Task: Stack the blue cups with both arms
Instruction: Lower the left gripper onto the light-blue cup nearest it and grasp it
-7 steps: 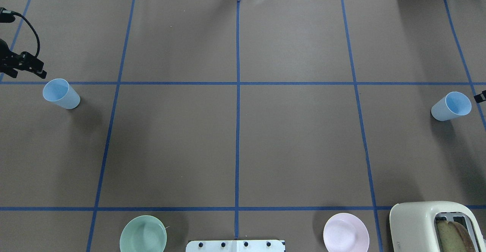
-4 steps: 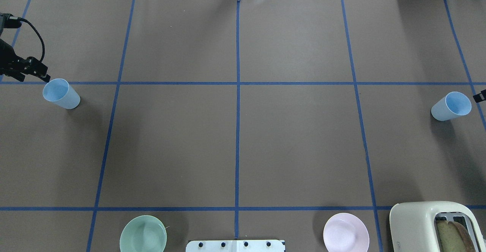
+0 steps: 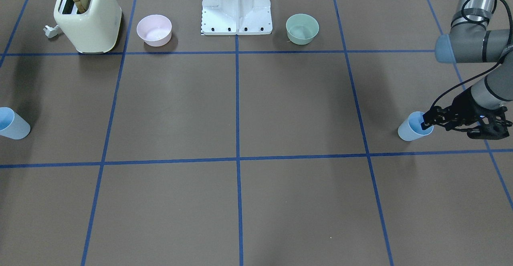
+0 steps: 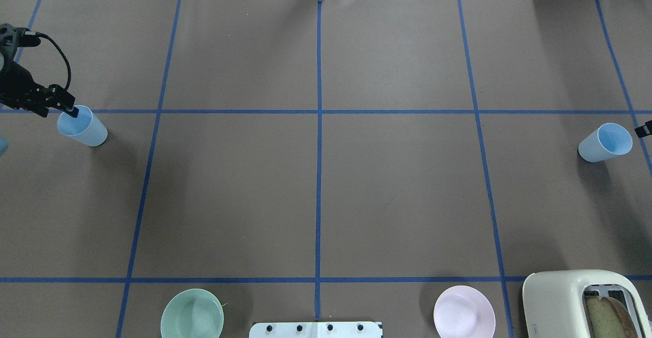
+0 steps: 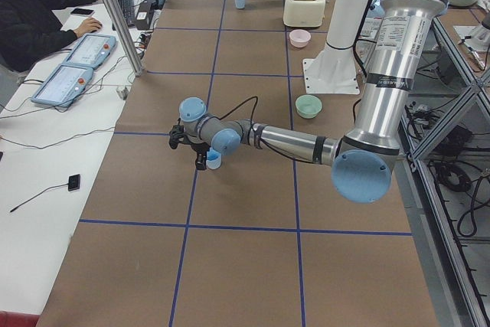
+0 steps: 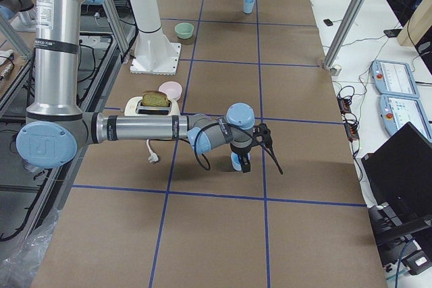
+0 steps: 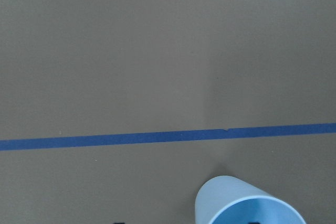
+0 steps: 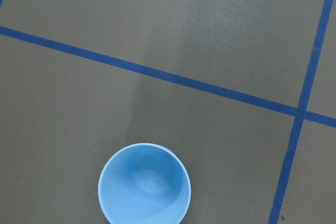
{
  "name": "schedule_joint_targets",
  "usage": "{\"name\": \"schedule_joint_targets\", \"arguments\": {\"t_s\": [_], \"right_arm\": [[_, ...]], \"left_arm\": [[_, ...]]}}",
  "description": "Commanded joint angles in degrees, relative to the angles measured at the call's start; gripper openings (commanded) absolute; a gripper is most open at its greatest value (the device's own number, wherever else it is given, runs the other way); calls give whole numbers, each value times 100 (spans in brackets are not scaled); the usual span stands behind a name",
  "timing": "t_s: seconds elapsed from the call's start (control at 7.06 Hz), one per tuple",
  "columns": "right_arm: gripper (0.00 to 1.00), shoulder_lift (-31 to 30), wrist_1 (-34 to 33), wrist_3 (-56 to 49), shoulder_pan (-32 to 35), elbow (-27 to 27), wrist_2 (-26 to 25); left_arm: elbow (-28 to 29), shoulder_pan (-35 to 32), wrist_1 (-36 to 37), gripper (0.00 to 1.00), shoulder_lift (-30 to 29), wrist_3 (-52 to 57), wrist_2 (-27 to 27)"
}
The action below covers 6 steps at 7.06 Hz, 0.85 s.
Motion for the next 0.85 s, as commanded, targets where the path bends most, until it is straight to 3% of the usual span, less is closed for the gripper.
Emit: {"name": "schedule_joint_targets", "arguments": {"t_s": [0.0, 0.28, 0.42, 0.57, 0.71], "right_arm": [[99, 0, 0, -5, 0, -2, -1], [99, 0, 0, -5, 0, -2, -1], [99, 0, 0, -5, -9, -10, -1], [99, 35, 0, -13, -26, -45, -1], [99, 79, -9, -31, -26, -63, 8]], "left_arm": [[9, 67, -45, 27, 10, -25, -1], [9, 67, -89, 25, 28, -25, -1], [1, 67, -89, 17, 19, -25, -1], [-43, 58, -89, 0, 28, -25, -1], [-287, 58, 24, 0, 28, -86, -279]]}}
